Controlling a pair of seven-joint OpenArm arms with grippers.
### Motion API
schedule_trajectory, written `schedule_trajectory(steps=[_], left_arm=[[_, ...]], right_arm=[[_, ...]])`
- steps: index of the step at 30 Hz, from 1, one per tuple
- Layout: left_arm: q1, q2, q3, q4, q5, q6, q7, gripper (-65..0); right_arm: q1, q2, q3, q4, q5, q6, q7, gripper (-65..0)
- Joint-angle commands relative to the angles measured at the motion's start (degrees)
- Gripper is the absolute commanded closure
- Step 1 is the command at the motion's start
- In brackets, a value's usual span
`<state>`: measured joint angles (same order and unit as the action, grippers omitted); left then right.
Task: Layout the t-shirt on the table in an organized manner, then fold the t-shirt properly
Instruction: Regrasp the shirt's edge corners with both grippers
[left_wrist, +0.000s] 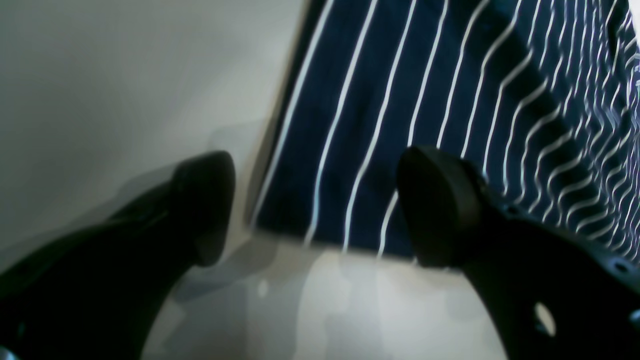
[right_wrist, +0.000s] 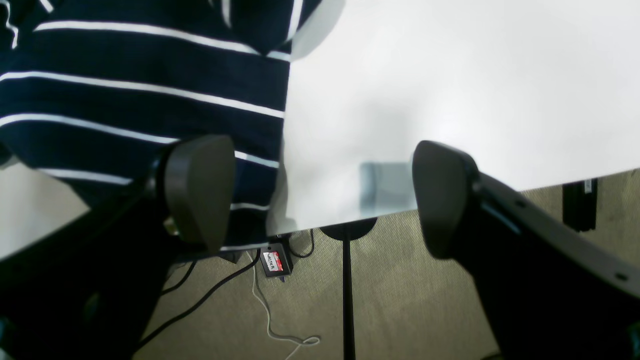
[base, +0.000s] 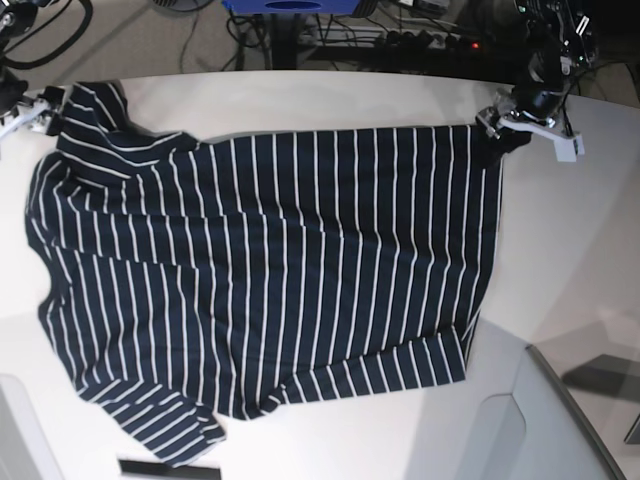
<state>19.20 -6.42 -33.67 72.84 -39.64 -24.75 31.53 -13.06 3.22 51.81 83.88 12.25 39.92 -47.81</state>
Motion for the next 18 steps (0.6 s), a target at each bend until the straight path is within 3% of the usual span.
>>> schedule_trajectory(steps=[1, 6, 8, 14, 18], left_arm=[[0.8, 0.22, 1.54, -1.59, 1.88, 1.41, 4.12, -51.7], [-0.34, 0.13, 6.81, -4.66, 1.88, 1.41, -0.28, -51.5], [-0.34, 0.13, 6.99, -4.75, 1.88, 1.41, -0.28, -48.7], [-0.17, -0.4, 6.9, -4.49, 1.88, 1.41, -0.28, -17.1], [-0.17, -0.75, 6.9, -4.66, 1.88, 1.41, -0.28, -2.5]], right_arm=[[0.18, 0.16, 0.36, 0.48, 0.8, 0.08, 0.91, -52.4], [1.24, -0.1, 0.1, -3.39, 0.8, 0.08, 3.64, -52.4], [1.59, 0.07, 0.19, -5.85, 0.89, 0.08, 4.87, -52.4], [3.17, 0.34, 0.01, -10.34, 5.11, 0.08, 5.04, -52.2], [4.22, 0.25, 0.01, -13.94, 5.02, 0.08, 4.95, -52.1]])
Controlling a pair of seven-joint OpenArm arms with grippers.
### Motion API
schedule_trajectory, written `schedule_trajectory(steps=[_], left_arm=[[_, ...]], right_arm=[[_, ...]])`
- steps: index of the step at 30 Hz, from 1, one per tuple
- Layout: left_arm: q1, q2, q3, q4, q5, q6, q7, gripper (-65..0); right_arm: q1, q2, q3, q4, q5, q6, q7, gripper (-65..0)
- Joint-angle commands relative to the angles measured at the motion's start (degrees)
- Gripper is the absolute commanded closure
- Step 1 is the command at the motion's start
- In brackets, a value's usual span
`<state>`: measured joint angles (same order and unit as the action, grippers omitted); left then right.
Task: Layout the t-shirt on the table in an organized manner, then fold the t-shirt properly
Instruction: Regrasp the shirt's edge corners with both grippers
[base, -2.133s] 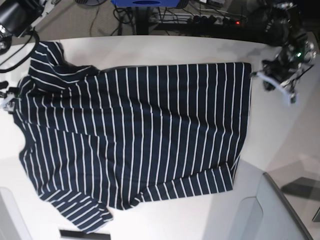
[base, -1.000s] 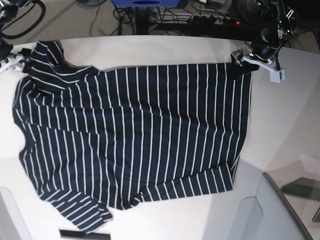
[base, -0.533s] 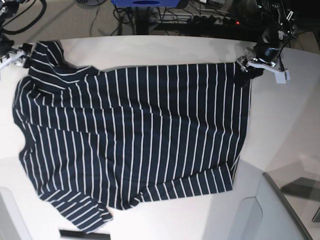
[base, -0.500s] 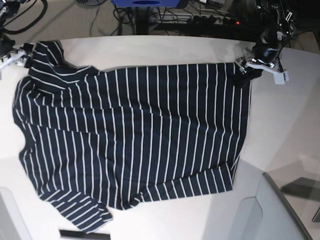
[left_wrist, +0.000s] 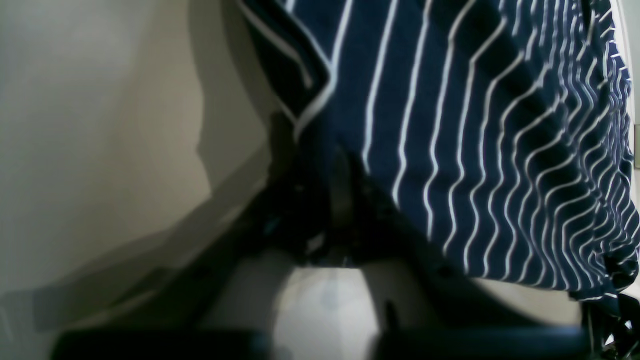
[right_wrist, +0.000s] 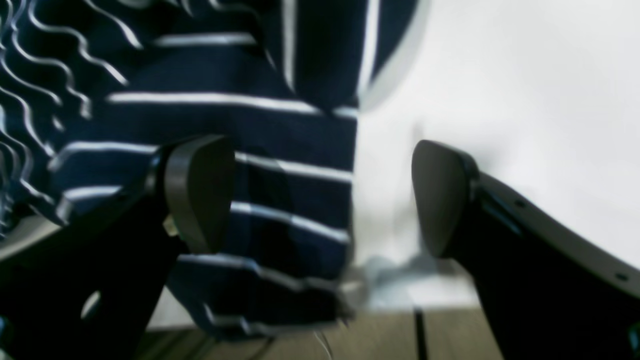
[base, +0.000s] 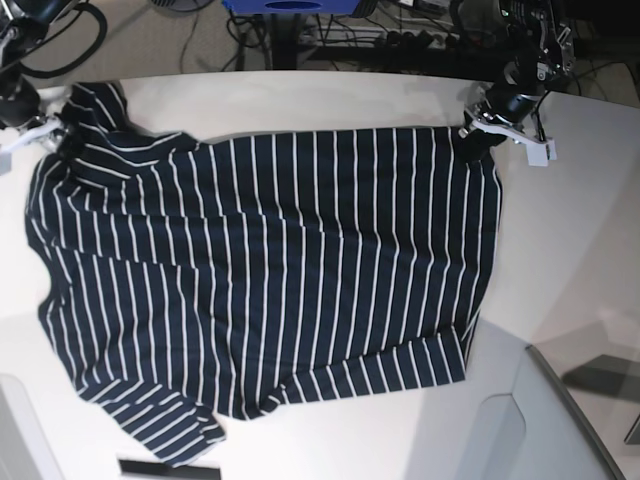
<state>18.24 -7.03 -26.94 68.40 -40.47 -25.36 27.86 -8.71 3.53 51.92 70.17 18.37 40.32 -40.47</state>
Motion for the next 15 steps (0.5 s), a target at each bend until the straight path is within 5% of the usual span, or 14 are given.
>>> schedule_trajectory(steps=[1, 7, 15], left_arm=[[0.79, -0.14, 0.17, -0.23, 2.71, 2.02, 3.4, 0.0], [0.88, -0.49, 0.17, 0.04, 2.71, 2.02, 3.48, 0.0], [0.88, -1.28, 0.17, 0.13, 2.71, 2.02, 3.57, 0.0]], right_arm=[[-0.04, 0.03, -0.1, -1.12, -1.01, -0.32, -2.39, -52.1], [-0.48, -0.41, -0.18, -1.56, -0.83, -0.32, -5.91, -39.0], [-0.21, -0.58, -0.27, -1.82, -0.92, -0.32, -10.56, -38.3]])
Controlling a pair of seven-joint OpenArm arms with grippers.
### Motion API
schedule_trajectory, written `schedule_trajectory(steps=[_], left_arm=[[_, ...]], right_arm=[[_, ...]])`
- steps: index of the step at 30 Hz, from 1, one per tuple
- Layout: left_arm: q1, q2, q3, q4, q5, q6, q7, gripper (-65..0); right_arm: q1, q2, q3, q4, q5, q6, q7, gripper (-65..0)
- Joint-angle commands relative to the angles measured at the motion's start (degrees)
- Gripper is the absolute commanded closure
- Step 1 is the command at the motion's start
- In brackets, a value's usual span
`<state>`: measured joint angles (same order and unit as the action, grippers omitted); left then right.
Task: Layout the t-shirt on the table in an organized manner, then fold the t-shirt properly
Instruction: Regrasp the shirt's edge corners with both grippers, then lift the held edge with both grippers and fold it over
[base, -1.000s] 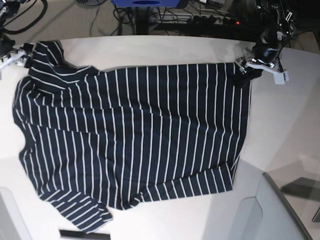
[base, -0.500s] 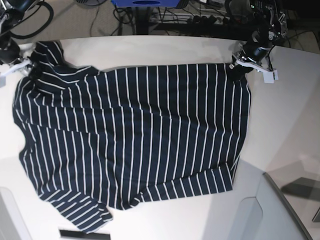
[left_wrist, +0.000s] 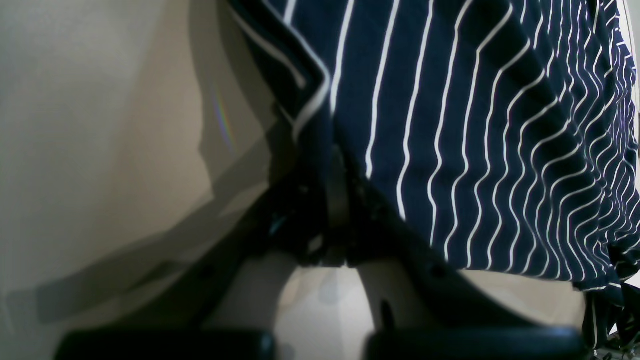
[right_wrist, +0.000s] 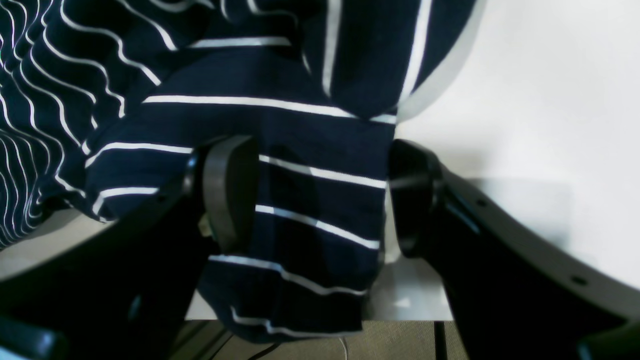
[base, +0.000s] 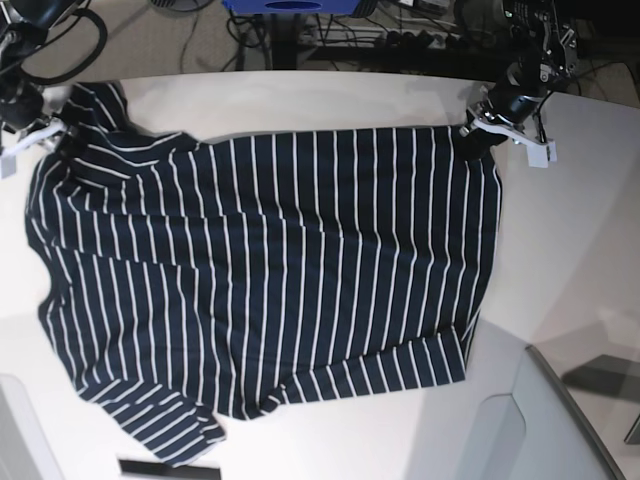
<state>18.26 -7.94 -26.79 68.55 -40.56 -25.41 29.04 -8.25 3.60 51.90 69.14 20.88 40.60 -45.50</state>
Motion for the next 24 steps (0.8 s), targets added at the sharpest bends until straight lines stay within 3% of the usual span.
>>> schedule_trajectory(steps=[1, 7, 8, 12, 14, 17, 24], left_arm=[[0.86, -0.45, 0.02, -0.03, 2.8, 2.07, 2.39, 0.0], [0.86, -0.45, 0.02, 0.15, 2.8, 2.07, 2.39, 0.0], [0.95, -0.45, 0.02, 0.68, 2.8, 2.07, 2.39, 0.0], [2.88, -0.45, 0.02, 4.81, 2.8, 3.47, 2.39, 0.0], [3.85, -0.54, 0.02, 7.45, 2.8, 5.76, 2.39, 0.0], [5.34, -1.15, 0.37, 11.31, 2.8, 7.61, 2.39, 0.0], [7.98, -1.15, 0.02, 18.0, 2.8, 7.78, 2.48, 0.0]], right_arm=[[-0.67, -0.65, -0.95, -0.88, -3.35, -0.6, -5.54, -38.1], [-1.02, -2.14, -5.0, -0.53, -3.26, -0.6, -5.54, -35.3], [-1.02, -2.14, -5.09, -0.53, -3.26, -0.6, -5.54, -30.9], [-1.02, -2.06, -4.21, -0.35, -3.26, -0.6, -7.65, 0.0], [-1.11, -1.97, -3.06, 1.93, -3.26, -0.6, -10.55, -2.0], [-3.13, -2.23, -2.98, 9.23, -3.26, -0.6, -13.98, 0.0], [-5.42, -2.23, -2.98, 22.15, -3.26, -0.6, -25.05, -0.3]])
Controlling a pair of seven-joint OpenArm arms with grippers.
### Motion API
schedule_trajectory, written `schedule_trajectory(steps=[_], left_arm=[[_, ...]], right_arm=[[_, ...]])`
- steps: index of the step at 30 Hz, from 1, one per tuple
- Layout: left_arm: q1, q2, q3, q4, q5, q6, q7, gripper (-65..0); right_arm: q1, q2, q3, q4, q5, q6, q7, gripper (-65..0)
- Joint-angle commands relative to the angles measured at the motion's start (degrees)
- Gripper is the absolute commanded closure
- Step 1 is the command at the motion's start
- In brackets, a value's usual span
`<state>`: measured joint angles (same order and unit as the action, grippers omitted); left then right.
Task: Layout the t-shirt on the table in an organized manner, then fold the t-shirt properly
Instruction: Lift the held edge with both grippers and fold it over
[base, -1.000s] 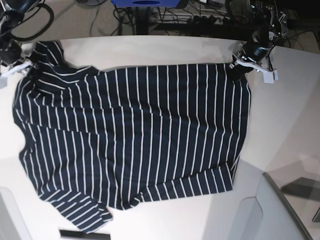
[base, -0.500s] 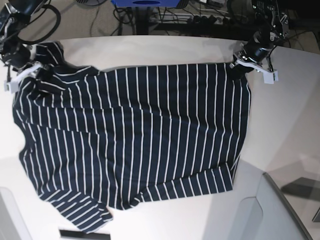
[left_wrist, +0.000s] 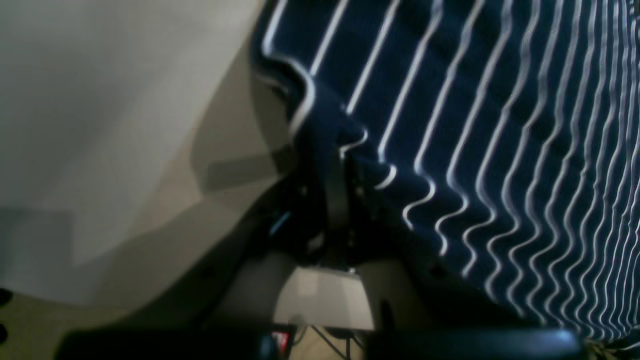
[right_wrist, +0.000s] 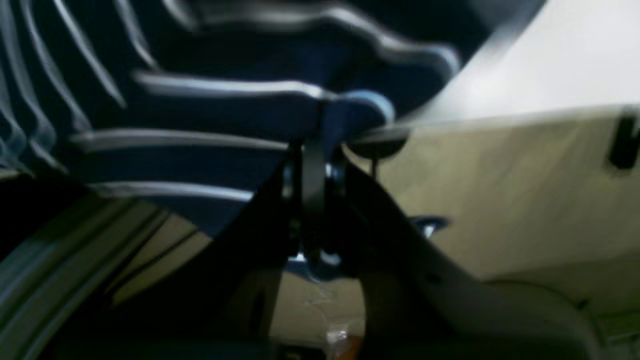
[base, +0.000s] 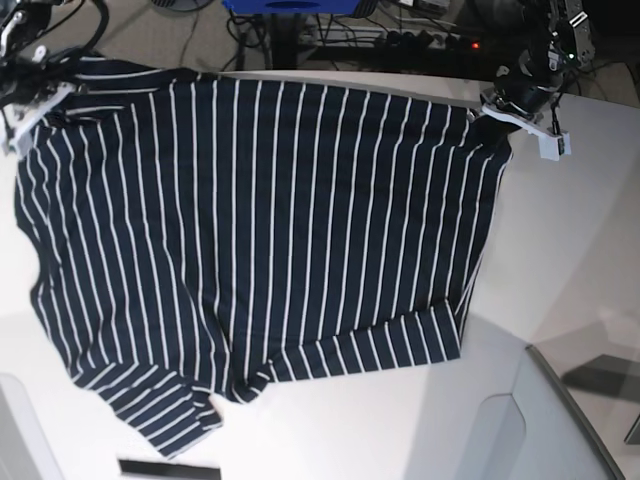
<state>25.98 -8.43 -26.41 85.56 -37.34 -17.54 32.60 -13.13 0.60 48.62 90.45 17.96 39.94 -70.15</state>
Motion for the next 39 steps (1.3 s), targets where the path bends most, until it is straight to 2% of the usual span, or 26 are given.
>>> schedule_trajectory(steps=[1, 9, 16, 19, 23, 25, 29, 35, 39], left_arm=[[0.79, -0.67, -0.36, 1.43, -0.42, -0.09, -1.08, 0.0], [1.94, -0.67, -0.36, 2.13, -0.06, 0.0, -1.08, 0.0], [3.25, 0.73, -0.36, 7.67, 7.5, 1.67, -1.08, 0.0], [3.52, 1.0, -0.36, 10.13, 8.02, 1.67, -0.73, 0.0], [2.29, 1.0, -0.44, 14.0, 8.02, 1.76, 5.33, 0.0], [1.67, 1.0, -0.44, 15.67, 8.11, 1.76, 6.65, 0.0], [-0.79, 0.91, -0.18, 16.29, 8.2, 1.85, 7.09, 0.0], [-4.31, 0.56, 0.26, 15.76, 8.2, 1.85, 7.8, 0.0], [-8.79, 1.0, 0.26, 14.62, 13.3, 1.85, 13.77, 0.0]], right_arm=[[-0.9, 0.76, 0.3, 2.34, -0.33, 0.06, -1.72, -0.3], [-2.3, 0.67, -5.15, 9.11, -0.33, 0.06, -4.62, -0.3], [-1.07, 0.94, -9.72, 12.89, -0.68, 0.06, -5.23, -0.3], [0.07, 1.11, -11.39, 12.89, -0.68, 0.06, -5.32, -0.5], [2.88, 2.61, -12.53, 12.89, -0.77, 0.06, -7.87, -0.5], [4.38, 2.96, -12.62, 12.89, -0.77, 0.06, -8.49, -0.5], [7.28, 5.77, -16.4, 12.36, -0.77, 0.06, -8.4, -0.5], [12.38, 7.35, -20.97, 9.81, -0.86, 0.06, -8.31, -0.5], [16.33, 8.15, -22.29, 4.8, -0.86, 0.06, -7.61, -0.5]])
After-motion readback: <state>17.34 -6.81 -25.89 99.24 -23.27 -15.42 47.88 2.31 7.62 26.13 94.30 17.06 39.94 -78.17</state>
